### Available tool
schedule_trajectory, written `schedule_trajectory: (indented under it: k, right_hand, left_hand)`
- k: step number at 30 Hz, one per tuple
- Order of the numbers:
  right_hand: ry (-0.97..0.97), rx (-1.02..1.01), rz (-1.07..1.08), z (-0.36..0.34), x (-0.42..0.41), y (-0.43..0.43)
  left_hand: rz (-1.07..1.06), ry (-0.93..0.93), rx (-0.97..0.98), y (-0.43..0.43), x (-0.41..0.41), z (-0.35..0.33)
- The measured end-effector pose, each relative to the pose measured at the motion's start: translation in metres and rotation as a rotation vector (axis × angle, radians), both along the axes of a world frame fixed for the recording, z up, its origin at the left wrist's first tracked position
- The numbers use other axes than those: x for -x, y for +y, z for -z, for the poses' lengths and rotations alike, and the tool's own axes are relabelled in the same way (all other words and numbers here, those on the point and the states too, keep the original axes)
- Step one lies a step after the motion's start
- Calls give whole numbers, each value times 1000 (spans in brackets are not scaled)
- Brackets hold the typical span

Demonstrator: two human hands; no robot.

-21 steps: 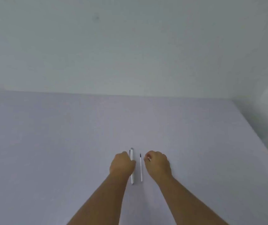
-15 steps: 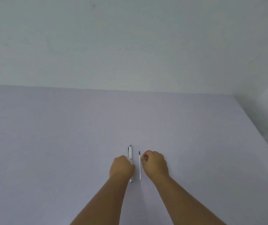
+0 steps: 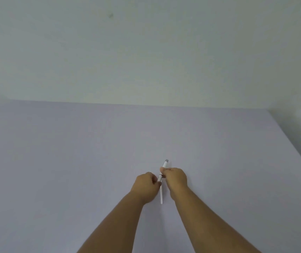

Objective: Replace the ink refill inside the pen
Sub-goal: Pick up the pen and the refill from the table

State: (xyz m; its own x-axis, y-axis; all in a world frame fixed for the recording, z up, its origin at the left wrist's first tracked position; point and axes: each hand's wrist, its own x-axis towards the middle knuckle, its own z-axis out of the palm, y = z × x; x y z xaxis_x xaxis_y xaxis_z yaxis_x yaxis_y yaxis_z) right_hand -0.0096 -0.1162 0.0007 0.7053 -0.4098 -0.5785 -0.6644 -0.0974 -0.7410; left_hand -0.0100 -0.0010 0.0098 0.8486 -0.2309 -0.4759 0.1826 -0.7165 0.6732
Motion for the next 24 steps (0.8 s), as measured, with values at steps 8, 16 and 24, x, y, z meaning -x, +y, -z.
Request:
schedule_trajectory:
  k: [8, 16, 24]
  right_hand:
    - [120, 548, -368, 8, 8, -25]
    - [138, 613, -384, 19, 19, -22]
    - [-62, 224, -123, -4, 13, -14]
  left_hand:
    - [-27, 24, -14, 13, 2, 10]
    - [-77, -64, -53, 17, 1, 11]
    - [46, -198, -172, 19, 2, 1]
